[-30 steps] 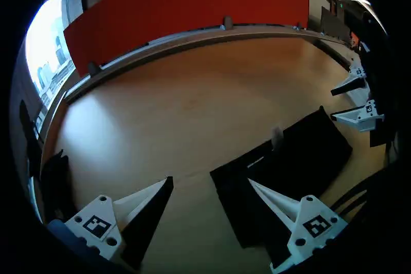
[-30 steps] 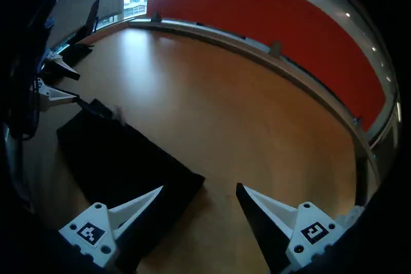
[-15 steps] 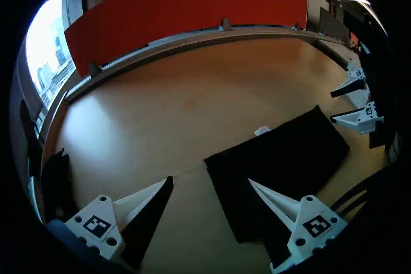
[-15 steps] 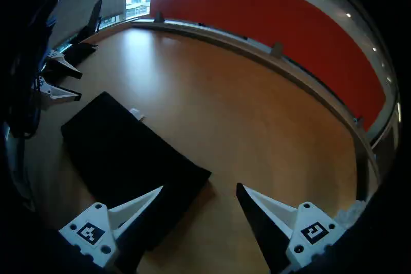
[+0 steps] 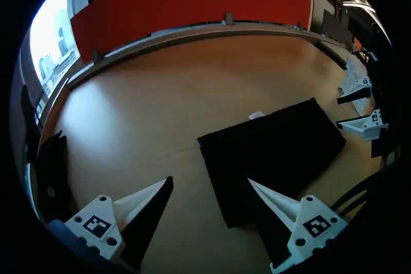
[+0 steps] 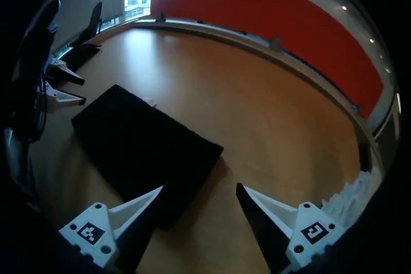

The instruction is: Fold towel

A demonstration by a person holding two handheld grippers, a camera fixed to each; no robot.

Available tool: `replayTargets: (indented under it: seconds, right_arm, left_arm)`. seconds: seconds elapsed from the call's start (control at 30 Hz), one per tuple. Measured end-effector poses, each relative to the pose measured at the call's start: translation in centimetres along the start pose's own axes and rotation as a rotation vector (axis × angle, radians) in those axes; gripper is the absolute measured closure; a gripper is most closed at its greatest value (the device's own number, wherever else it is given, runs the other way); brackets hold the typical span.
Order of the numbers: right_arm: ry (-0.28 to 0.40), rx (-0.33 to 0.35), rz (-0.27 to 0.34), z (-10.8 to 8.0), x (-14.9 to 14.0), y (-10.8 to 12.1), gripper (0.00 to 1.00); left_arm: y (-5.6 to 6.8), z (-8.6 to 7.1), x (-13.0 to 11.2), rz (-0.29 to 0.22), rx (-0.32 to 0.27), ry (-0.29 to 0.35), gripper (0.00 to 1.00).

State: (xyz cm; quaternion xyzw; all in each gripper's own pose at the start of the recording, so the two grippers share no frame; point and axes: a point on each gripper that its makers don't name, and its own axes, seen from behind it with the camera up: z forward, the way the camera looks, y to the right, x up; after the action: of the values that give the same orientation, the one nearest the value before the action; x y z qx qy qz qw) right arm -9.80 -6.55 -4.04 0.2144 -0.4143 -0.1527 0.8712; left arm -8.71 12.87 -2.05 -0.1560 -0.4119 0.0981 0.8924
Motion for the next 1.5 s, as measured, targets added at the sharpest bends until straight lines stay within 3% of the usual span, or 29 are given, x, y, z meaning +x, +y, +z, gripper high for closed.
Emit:
replayTargets:
  seconds: [0.3, 0.6, 0.9, 1.5]
  right_arm:
    - [-0.001, 0.013, 0.020, -1.0, -1.5, -1.3, 0.00]
    - [0.002, 0.034, -0.001, -1.0, -1.6, -1.9, 0.00]
    - [0.021, 0.089, -0.032, -1.1, -1.3, -3.3, 0.00]
    - [0.001, 0.128, -0.077, -0.8, -1.5, -4.4, 0.01]
  left_arm:
    - [0.4, -0.2, -2.4, -0.046, 0.001, -0.026, 0.03]
    - [0.1, -1.0, -3.1, -0.075, 0.011, -0.021, 0.03]
    - [-0.6, -2.5, -4.1, -0.115, 0.027, -0.021, 0.03]
    - [-2.5, -5.2, -5.9, -0.160, 0.063, -0.017, 0.03]
